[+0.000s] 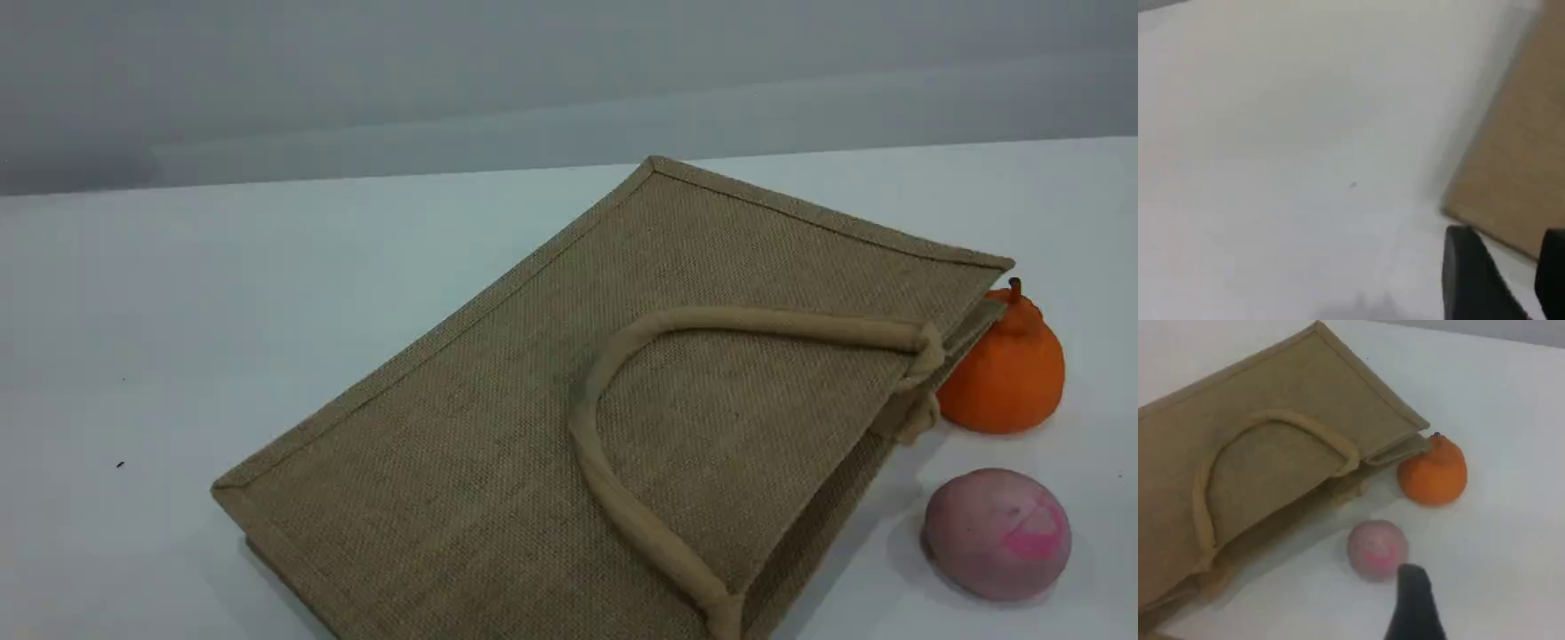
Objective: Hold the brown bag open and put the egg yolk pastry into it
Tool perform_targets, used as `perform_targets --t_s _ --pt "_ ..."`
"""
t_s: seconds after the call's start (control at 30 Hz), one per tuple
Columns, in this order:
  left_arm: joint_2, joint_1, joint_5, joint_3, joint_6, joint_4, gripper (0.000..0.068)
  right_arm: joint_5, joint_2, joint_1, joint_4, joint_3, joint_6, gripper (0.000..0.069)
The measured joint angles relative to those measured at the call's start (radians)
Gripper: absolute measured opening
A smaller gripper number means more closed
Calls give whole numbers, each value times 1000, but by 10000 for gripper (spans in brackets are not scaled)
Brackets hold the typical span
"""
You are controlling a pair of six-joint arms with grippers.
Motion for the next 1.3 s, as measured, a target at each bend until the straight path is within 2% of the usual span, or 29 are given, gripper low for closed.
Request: perform_targets --t_s 0.07,0.13,0.33,0.63,0.77,1.07,1.3 --pt "-81 43 0 37 -23 0 244 0 0 0 0 0 0 439" --pt "-150 64 0 67 -45 -8 244 0 0 0 0 0 0 439" --pt "-326 64 1 185 -79 -11 244 0 0 0 0 0 0 439" --pt "-442 63 -1 402 -83 -29 242 0 0 0 0 0 0 439" --pt "-494 63 -16 478 -83 -66 242 0 0 0 0 0 0 439" --pt "-596 63 -48 573 -83 -81 242 0 0 0 0 0 0 439" --pt "-654 63 -77 575 -83 -85 242 0 0 0 0 0 0 439"
